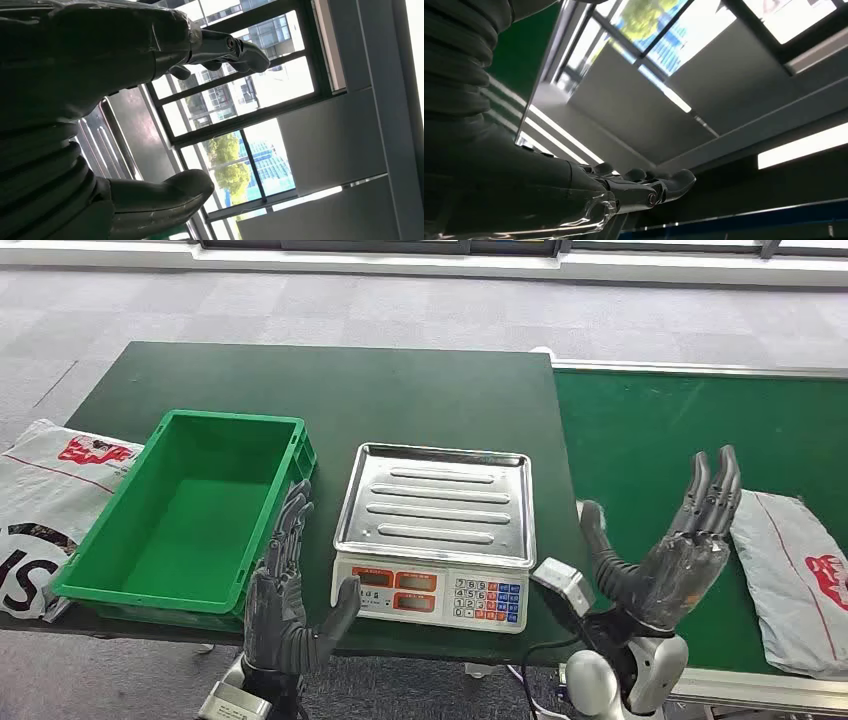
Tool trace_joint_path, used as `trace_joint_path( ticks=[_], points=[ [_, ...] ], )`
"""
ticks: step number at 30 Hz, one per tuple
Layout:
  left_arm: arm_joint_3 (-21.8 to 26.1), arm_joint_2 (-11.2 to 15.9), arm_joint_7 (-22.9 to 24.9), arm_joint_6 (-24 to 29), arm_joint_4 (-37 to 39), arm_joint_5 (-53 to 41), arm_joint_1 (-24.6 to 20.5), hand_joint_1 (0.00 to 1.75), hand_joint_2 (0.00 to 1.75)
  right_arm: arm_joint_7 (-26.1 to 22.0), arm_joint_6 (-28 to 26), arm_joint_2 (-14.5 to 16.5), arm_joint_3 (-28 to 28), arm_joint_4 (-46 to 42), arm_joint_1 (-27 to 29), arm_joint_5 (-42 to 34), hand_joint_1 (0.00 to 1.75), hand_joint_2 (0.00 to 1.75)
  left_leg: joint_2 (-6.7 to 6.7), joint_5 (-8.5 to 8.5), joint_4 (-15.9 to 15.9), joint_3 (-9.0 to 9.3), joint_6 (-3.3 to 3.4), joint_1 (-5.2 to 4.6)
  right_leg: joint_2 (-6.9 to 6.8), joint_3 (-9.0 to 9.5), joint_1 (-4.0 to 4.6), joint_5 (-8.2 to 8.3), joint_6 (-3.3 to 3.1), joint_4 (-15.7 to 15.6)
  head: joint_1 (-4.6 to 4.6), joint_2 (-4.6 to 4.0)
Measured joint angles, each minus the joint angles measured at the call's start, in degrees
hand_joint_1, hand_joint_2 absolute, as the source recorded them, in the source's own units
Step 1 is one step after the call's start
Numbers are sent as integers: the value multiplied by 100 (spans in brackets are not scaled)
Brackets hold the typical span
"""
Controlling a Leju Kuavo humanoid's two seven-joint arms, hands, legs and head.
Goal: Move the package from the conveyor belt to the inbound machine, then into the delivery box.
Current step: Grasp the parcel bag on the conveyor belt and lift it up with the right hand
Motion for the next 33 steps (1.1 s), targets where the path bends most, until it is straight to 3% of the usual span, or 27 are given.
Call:
trace_joint_path(
  ticks=[7,14,24,33],
  points=[
    [49,-2,-13,-47,-92,11,103,0,175,351,-7,-58,-1799,893,-565,600,0,175,-12,1,1,-1,4,-6,-8,1,-11,3,5,0,1,0],
    [101,-5,8,-98,-169,26,141,0,175,1021,-8,-267,-2656,1667,-915,1300,0,175,-12,0,0,-1,4,-7,-7,0,-7,-4,10,0,1,0],
    [132,-3,-1,-109,-246,26,248,0,175,1344,-7,-703,-3116,2735,-1346,1363,0,175,-11,-3,0,0,9,-7,-7,2,-11,-5,11,0,1,1],
    [179,1,-115,-105,-247,27,307,0,175,1134,311,-1414,-3317,4923,-2157,560,0,175,-12,2,1,0,20,-10,-8,3,-19,2,22,0,1,1]
  ],
)
